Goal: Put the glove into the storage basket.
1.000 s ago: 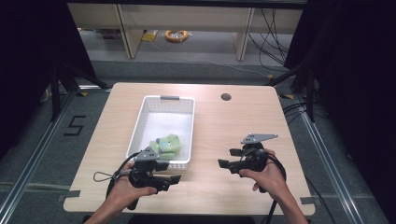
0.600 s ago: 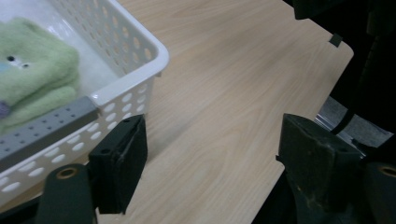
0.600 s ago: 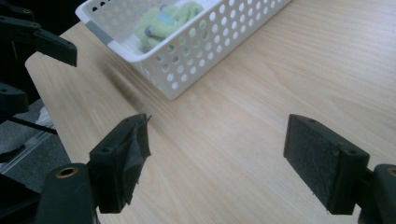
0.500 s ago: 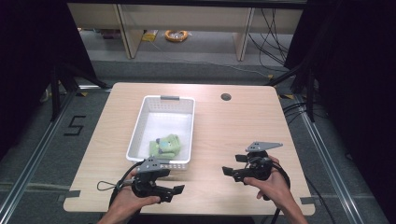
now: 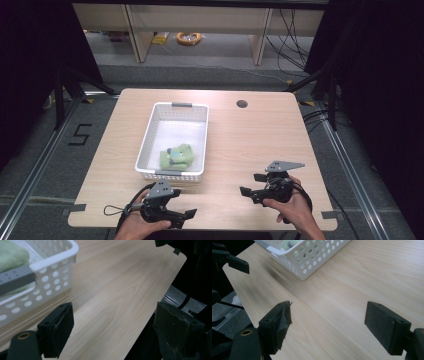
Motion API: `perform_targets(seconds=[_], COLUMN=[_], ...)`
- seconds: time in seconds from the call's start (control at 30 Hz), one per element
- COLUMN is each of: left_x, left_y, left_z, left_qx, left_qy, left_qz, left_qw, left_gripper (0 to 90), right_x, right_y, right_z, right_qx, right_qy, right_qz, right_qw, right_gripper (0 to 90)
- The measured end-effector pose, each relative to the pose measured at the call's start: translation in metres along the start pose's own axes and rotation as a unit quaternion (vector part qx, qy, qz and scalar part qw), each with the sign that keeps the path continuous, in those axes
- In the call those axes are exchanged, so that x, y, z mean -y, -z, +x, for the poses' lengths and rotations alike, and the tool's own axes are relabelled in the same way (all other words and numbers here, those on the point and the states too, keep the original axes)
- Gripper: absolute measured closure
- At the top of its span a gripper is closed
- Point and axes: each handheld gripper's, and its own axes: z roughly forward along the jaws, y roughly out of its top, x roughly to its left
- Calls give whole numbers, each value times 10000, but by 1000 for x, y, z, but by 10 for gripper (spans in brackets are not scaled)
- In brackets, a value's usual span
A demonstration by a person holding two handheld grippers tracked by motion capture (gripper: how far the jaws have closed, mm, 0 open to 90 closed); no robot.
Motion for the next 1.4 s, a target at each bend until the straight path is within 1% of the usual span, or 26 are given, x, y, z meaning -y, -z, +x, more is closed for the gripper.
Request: perform_targets(seconds=[0.03,0.07,0.13,0.17,0.2,0.23,0.27,0.33,0.5,0.6,0.63,0.67,0.7,0.8,0.83,0.87,0.93,0.97,1.0,1.13,1.17,1.2,1.27,1.33,1.37,1.4], left_x=[3,5,9,12,14,16,17,20,28,31,32,33,34,36,37,39,39,40,40,40,40,39,39,39,39,40], left_y=[-1,-2,-3,-4,-5,-6,-5,-8,-9,-7,-7,-6,-7,-6,-5,-6,-6,-8,-9,-10,-11,-9,-9,-9,-10,-12], left_z=[0,0,0,0,0,0,2,0,-1,0,-2,-2,-3,-3,-2,-4,-3,-6,-7,-4,-5,-2,-2,-2,-2,-4], left_qx=[-34,-50,-65,-49,-45,-55,-97,-130,-163,-214,-190,-177,-256,-280,-240,-300,-286,-271,-244,-293,-304,-274,-300,-282,-304,-309], left_qy=[-29,-32,-147,-134,-105,-39,-233,-105,-72,-328,-118,-181,-235,-241,-320,-201,-375,-208,-215,-355,-185,-321,-336,-349,-323,-96], left_qz=[9,22,56,83,92,107,186,21,109,234,211,280,149,199,352,296,427,370,314,368,330,456,367,368,333,235], left_qw=[10000,10000,9999,9999,9999,9999,9995,9999,9998,9990,9995,9993,9993,9991,9986,9989,9980,9987,9990,9983,9988,9981,9983,9983,9985,9992], left_gripper=[155,155,155,155,155,155,155,155,155,155,155,155,156,156,156,156,156,156,156,156,156,156,156,156,156,156], right_x=[1,3,7,9,10,12,15,18,30,37,40,43,47,54,56,59,67,71,74,82,83,84,84,85,85,85], right_y=[0,-1,0,-1,-1,-1,-2,-1,-1,2,2,2,4,7,9,9,10,10,10,12,13,13,12,12,11,10], right_z=[3,0,0,3,0,2,2,1,4,4,4,6,9,11,15,13,18,18,16,17,18,18,16,20,17,16], right_qx=[-18,-53,-9,-84,-47,66,-12,-6,77,130,104,90,94,162,158,206,150,120,178,78,103,135,139,206,227,202], right_qy=[-134,5,9,-170,4,-53,-55,10,36,79,106,91,-9,234,79,324,150,197,373,299,285,312,454,286,464,484], right_qz=[66,33,63,61,21,1,5,68,4,-10,-46,-66,-74,-103,-7,-65,-18,1,-26,24,48,37,36,95,82,89], right_qw=[9999,10000,10000,9998,10000,10000,10000,10000,10000,9999,9999,9999,9999,9995,9998,9992,9998,9997,9991,9995,9995,9994,9989,9993,9986,9986], right_gripper=[223,223,222,222,222,222,220,220,209,205,205,204,199,199,197,192,193,193,194,194,195,194,195,196,196,196])
